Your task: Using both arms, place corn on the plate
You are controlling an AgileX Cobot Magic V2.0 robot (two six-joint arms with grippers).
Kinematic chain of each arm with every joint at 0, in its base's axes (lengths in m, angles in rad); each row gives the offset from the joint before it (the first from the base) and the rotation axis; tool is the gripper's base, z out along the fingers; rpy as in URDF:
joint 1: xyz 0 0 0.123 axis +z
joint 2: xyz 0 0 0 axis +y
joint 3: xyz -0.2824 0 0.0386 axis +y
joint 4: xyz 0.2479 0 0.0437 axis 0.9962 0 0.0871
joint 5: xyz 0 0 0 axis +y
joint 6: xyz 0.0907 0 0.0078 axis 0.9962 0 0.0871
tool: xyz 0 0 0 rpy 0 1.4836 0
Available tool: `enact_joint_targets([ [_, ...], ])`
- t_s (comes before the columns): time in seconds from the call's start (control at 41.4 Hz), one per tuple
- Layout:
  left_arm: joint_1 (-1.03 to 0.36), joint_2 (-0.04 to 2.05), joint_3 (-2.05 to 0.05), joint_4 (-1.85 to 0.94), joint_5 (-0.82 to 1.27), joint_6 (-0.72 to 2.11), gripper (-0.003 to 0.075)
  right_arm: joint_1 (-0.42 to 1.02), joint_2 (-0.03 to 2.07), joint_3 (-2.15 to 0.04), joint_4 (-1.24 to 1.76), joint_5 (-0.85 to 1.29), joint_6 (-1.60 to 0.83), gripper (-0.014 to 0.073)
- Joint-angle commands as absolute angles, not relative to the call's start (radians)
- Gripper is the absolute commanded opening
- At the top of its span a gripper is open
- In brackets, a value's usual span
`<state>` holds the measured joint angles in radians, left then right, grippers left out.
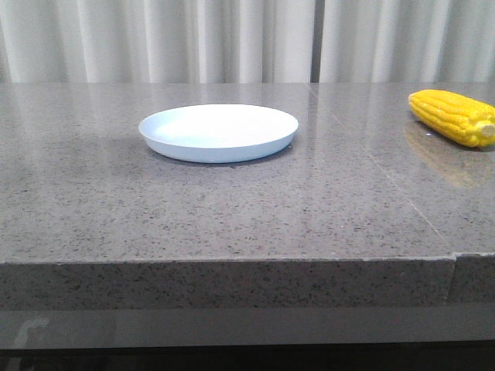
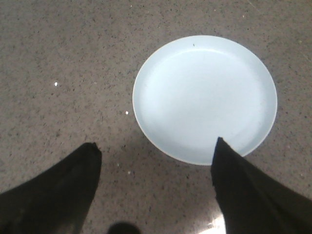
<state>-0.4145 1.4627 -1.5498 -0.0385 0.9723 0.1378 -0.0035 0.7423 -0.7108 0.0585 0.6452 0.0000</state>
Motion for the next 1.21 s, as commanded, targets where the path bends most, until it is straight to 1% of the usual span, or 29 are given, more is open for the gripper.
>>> enact_joint_targets([
  [0.0,-0.422,1.322,-1.456,-0.031,0.883,0.095,0.047,-0.01,0.744,-0.74,0.056,0.588,-0.011,0.056],
  [0.169,-0.422,1.125,-1.243,-0.031,0.783,0.092,0.047,-0.01,0.744,-0.74,0.056,0.588,-0.011,0.056],
  [0.29,-0.422,1.007,-1.116,-0.037,0.758,0.09,0.047,-0.01,0.744,-0.74,0.056,0.588,-0.011,0.056],
  [0.58,-0.422,0.788,-0.92,-0.066,0.709,0.041,0.047,-0.01,0.744,-0.74,0.06,0.588,-0.011,0.056],
  [0.773,-0.422,0.749,-0.887,-0.046,0.685,0.041,0.047,-0.01,0.746,-0.741,0.063,0.56,-0.019,0.056],
  [0.87,-0.422,0.749,-0.887,-0.046,0.685,0.041,0.047,-0.01,0.773,-0.764,0.063,0.575,-0.085,0.056],
  [1.087,-0.422,0.749,-0.887,-0.046,0.685,0.041,0.047,-0.009,0.938,-0.902,0.109,0.648,-0.093,0.0567],
  [1.184,-0.422,0.749,-0.887,-0.046,0.685,0.041,0.047,-0.009,1.02,-0.967,0.114,0.656,-0.093,0.0603],
])
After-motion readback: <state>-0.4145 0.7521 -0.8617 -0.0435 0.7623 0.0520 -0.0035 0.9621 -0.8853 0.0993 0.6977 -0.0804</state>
